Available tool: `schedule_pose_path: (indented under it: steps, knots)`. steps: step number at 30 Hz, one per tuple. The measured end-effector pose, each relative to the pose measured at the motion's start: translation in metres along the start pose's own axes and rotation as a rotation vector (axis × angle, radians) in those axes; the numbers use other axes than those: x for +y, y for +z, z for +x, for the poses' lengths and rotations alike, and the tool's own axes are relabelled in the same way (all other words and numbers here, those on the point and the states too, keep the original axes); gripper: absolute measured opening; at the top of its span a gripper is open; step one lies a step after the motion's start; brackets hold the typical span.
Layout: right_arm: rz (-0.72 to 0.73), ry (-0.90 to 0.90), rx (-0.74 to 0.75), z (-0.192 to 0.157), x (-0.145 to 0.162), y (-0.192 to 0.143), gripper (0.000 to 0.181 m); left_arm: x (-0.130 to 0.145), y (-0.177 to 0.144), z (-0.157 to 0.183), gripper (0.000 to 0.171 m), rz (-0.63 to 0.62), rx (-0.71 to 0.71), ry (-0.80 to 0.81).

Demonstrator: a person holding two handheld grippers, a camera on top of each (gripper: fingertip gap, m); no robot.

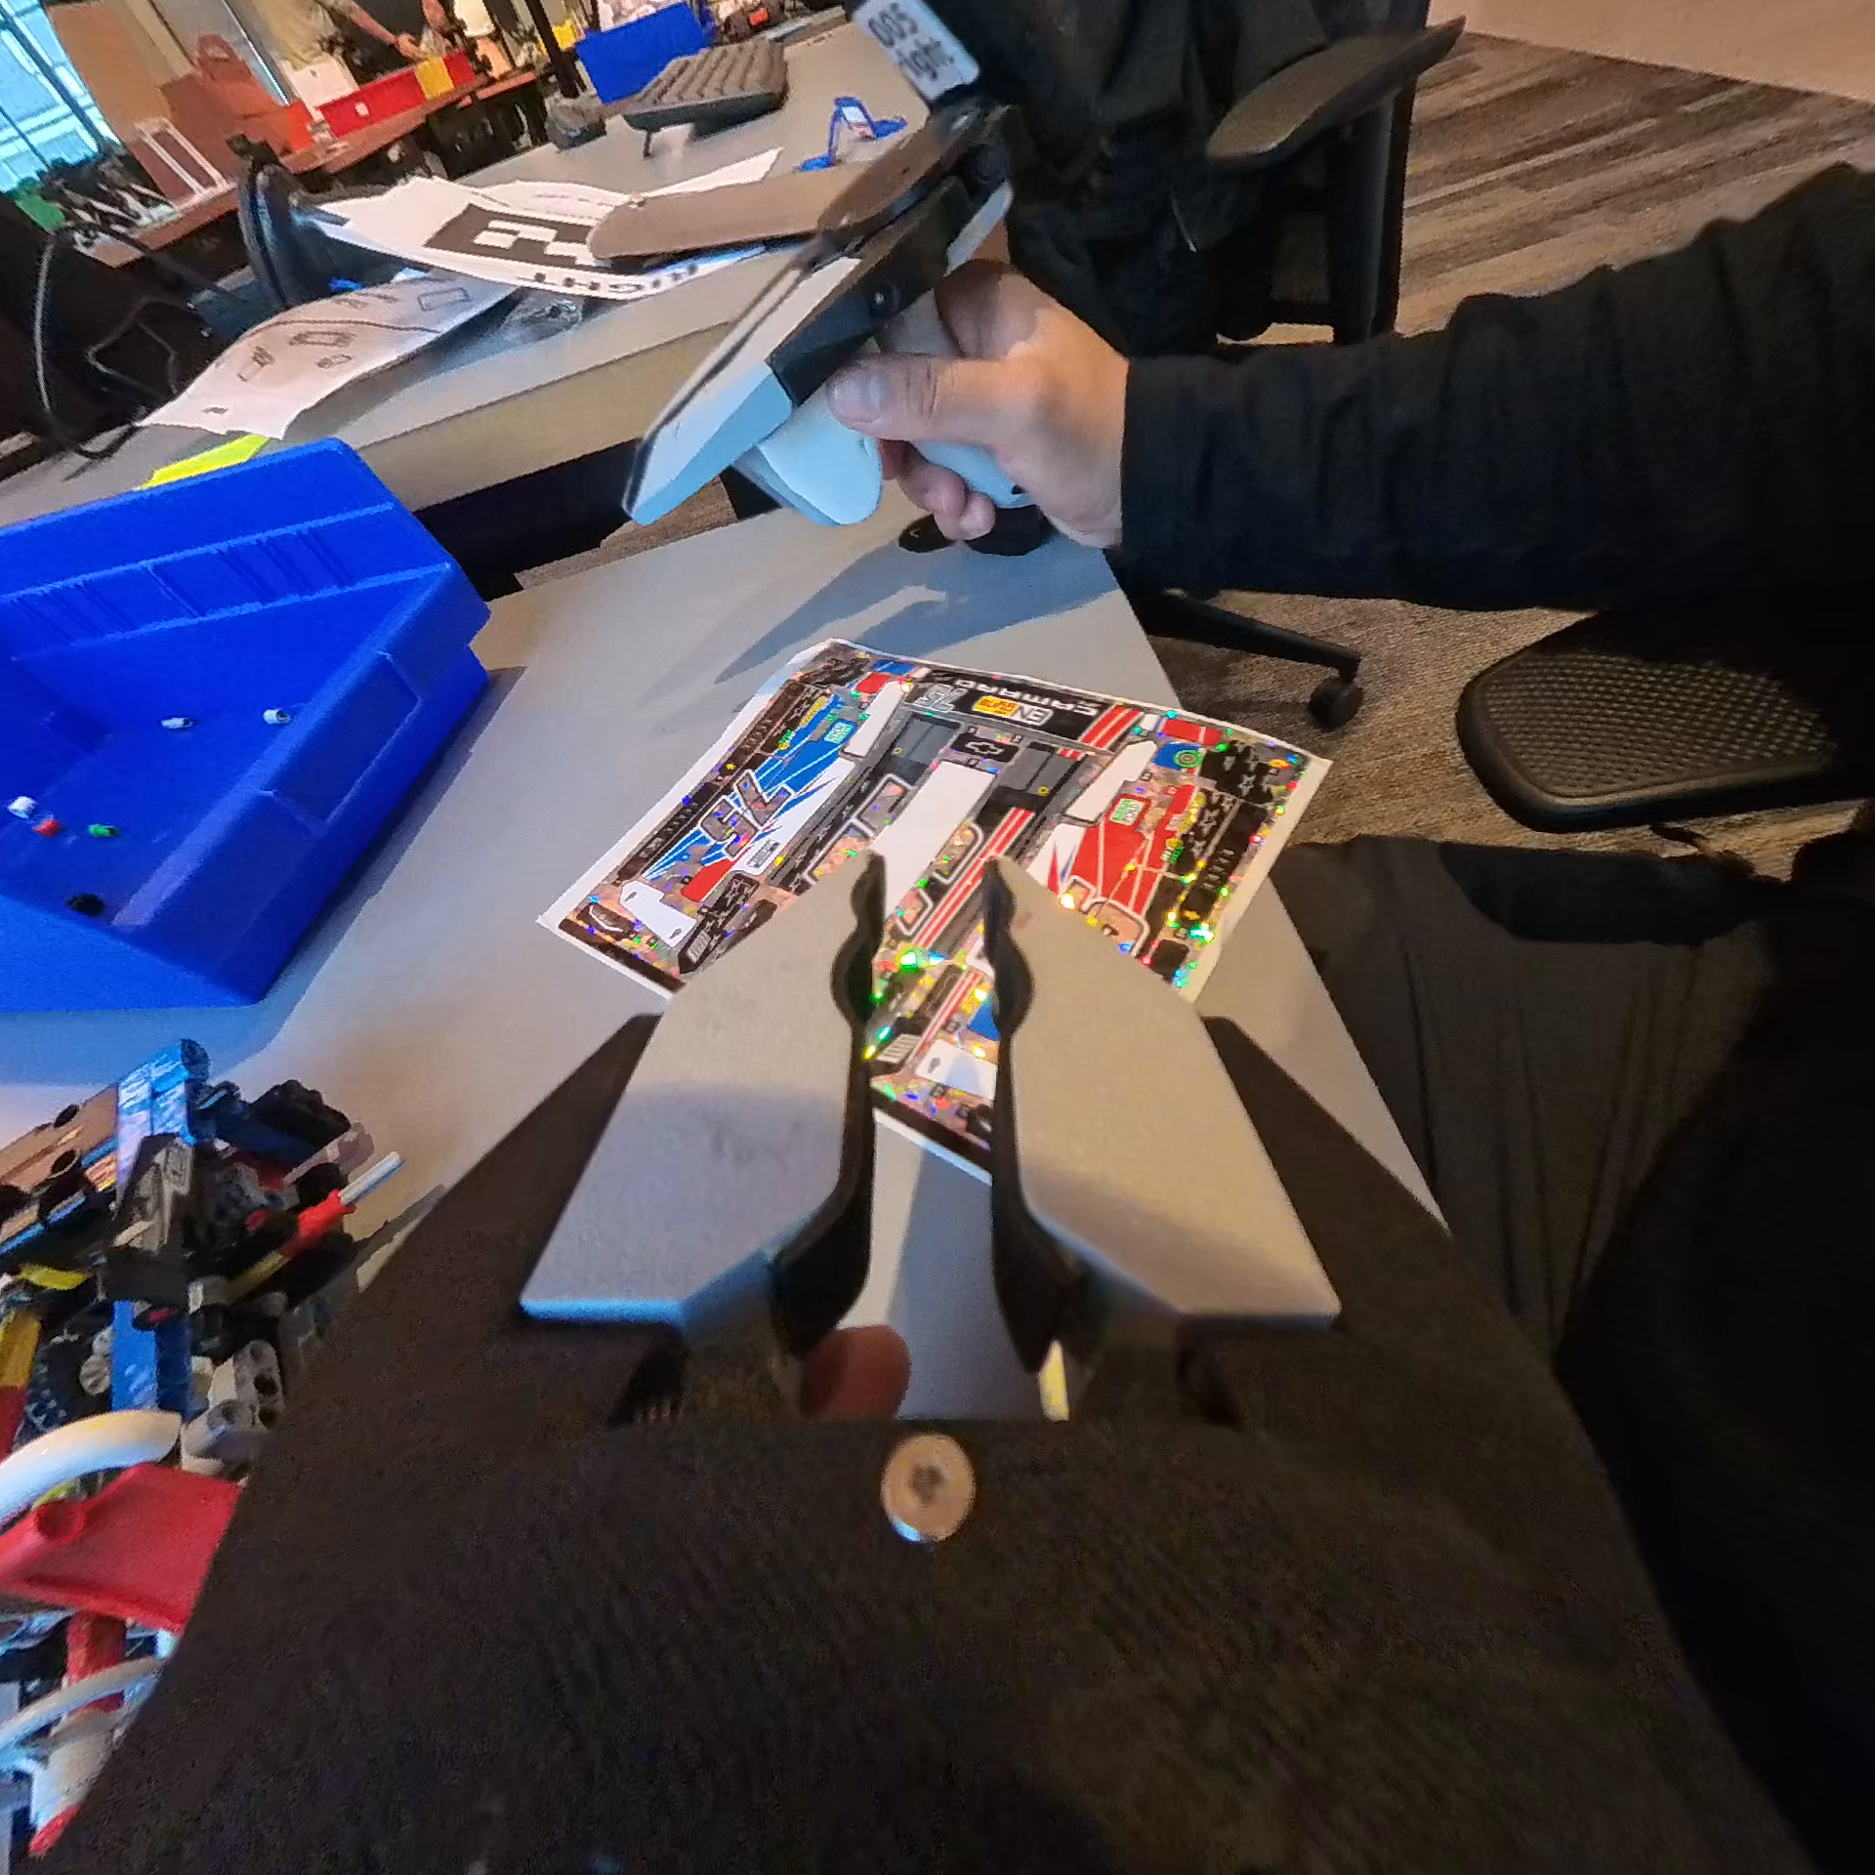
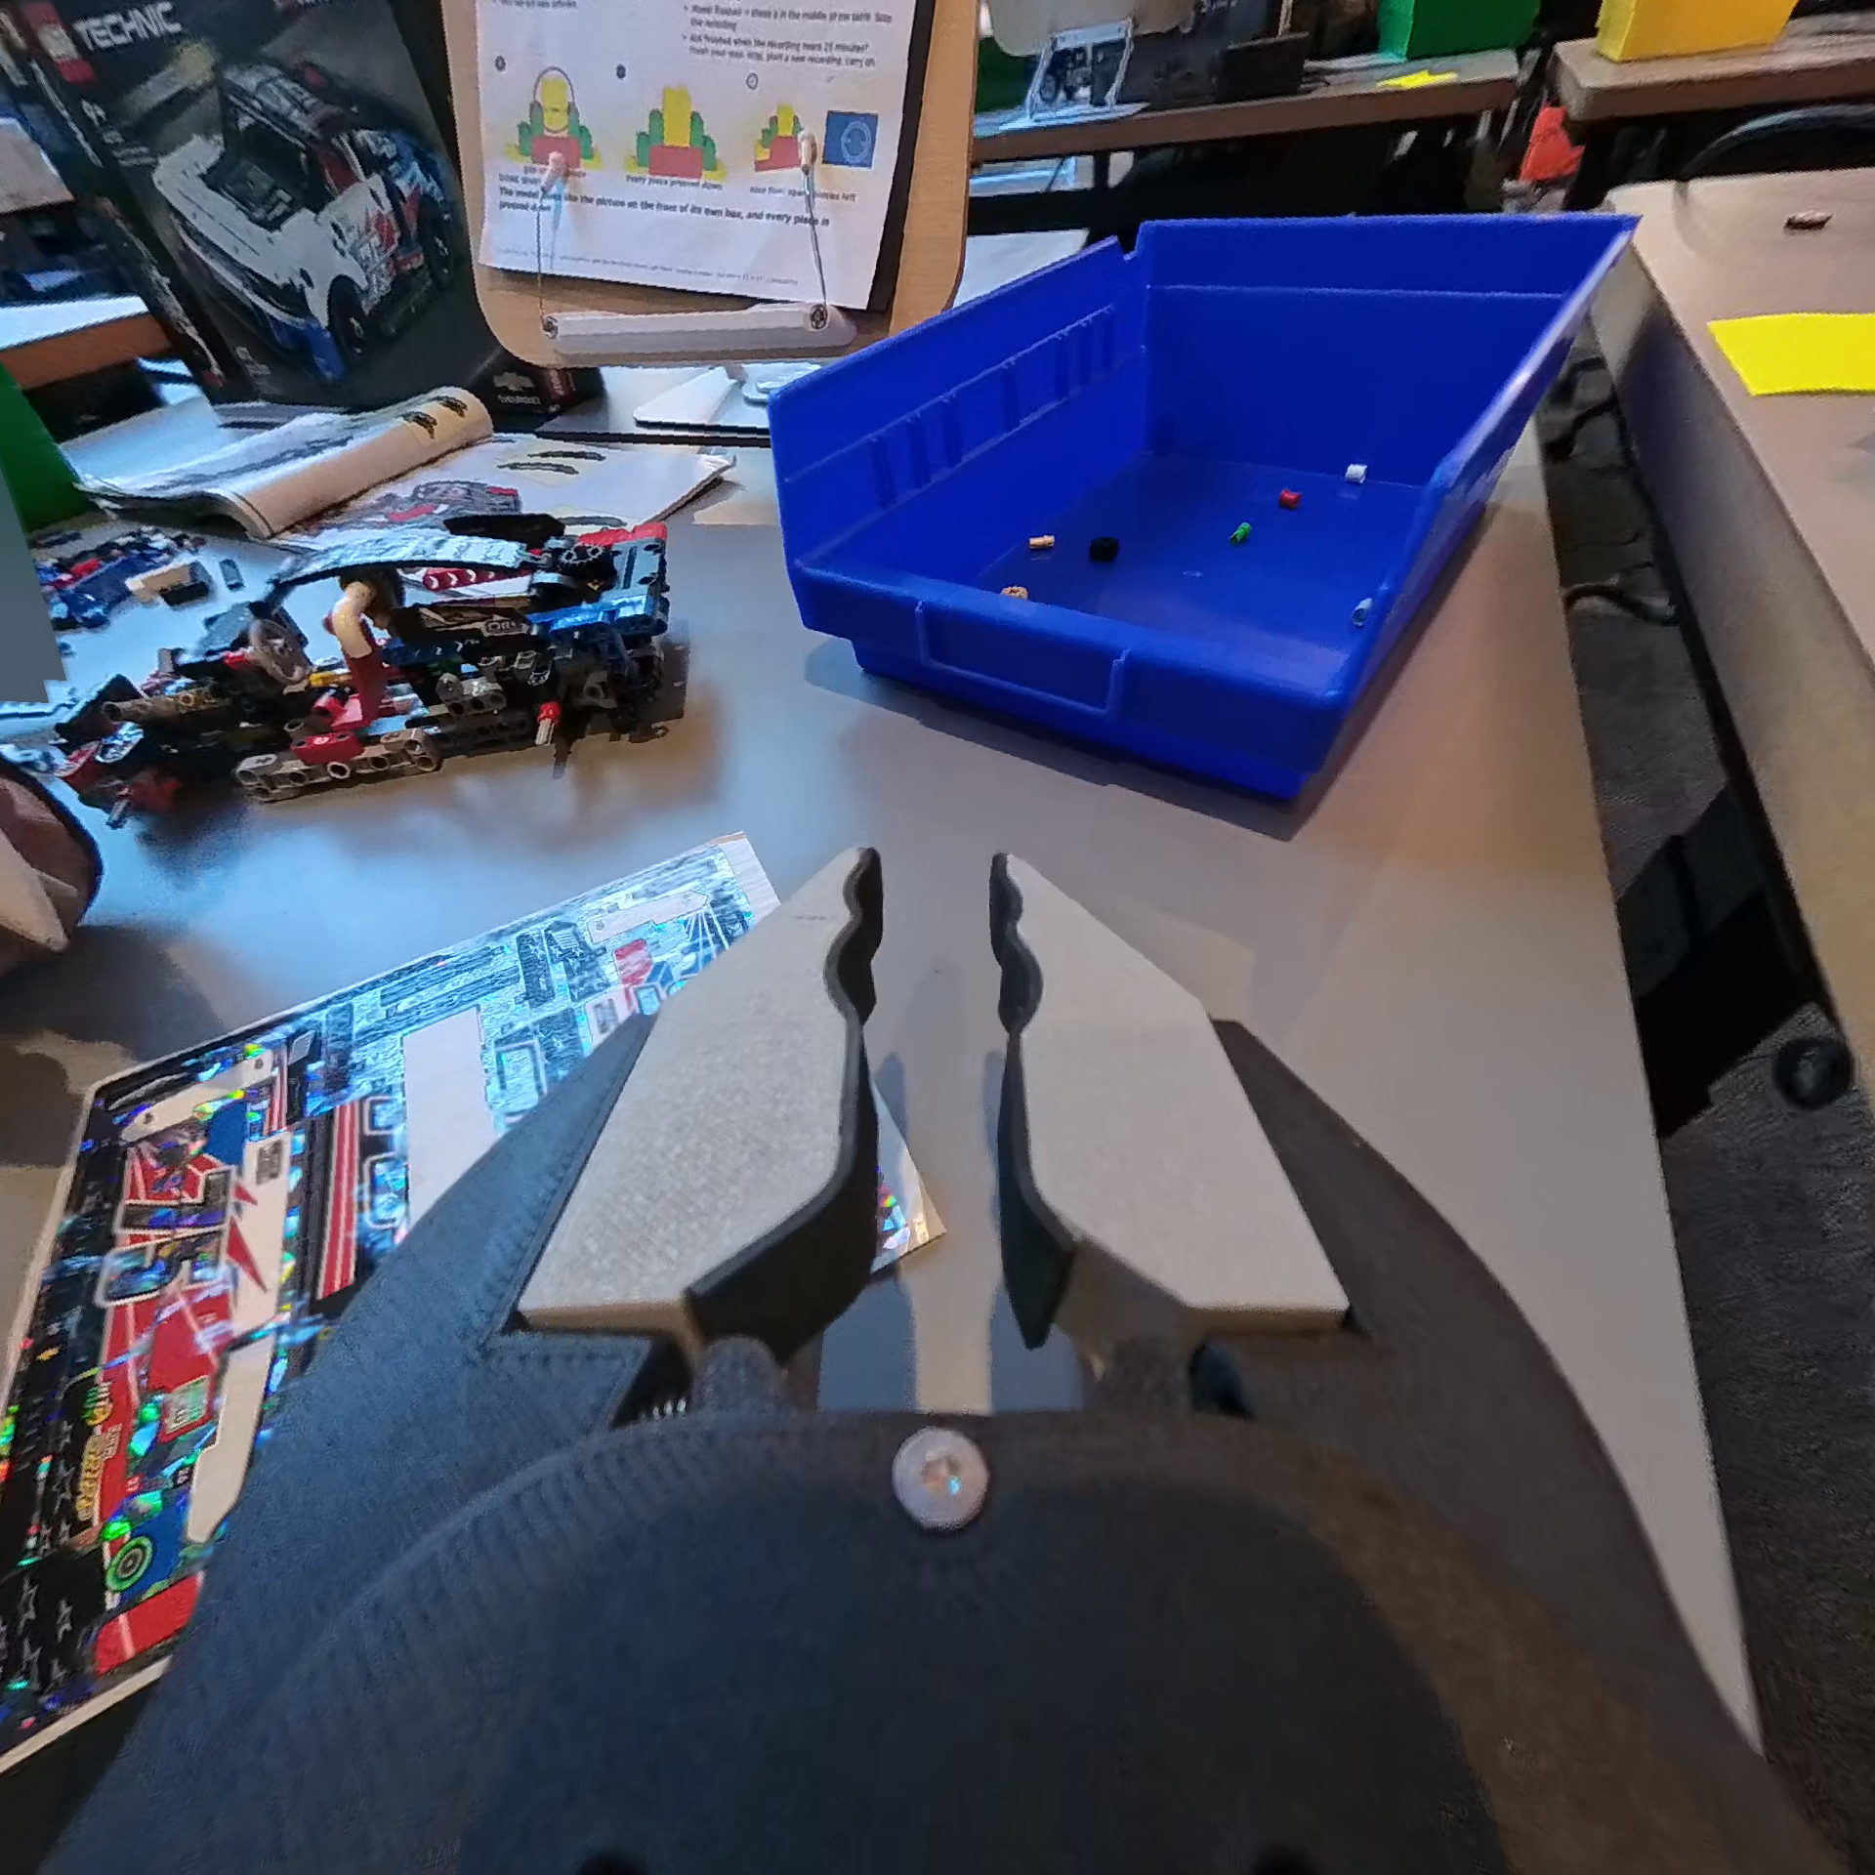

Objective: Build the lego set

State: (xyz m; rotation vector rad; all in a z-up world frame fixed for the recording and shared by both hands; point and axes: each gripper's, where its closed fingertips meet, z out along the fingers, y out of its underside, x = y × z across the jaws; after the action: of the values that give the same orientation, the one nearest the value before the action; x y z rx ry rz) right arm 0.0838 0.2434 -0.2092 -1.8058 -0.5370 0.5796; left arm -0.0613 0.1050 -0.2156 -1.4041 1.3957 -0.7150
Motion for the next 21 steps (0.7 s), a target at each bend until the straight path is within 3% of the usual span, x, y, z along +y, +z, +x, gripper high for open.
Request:
schedule_pose_path:
  steps: [8, 11, 13, 18, 21]
  knots:
    - [0.198, 0.063, 0.191, -0.002, -0.053, -0.034, 0.017, -0.001, -0.003, -0.007, 0.016, 0.019, -0.009, -0.060]
    - [0.314, 0.157, 0.082, -0.013, -0.072, -0.040, 0.022, -0.002, -0.003, -0.008, 0.016, 0.024, -0.003, -0.071]
    - [0.317, 0.160, 0.023, -0.019, -0.068, -0.041, 0.021, -0.002, -0.002, -0.008, 0.016, 0.027, 0.008, -0.079]
    - [0.402, 0.131, 0.111, -0.011, -0.041, -0.049, 0.007, -0.021, 0.011, -0.031, 0.022, 0.099, -0.081, -0.101]
    - [0.344, 0.108, 0.107, -0.008, -0.034, -0.039, 0.018, -0.018, 0.023, -0.054, 0.043, 0.035, -0.171, -0.050]
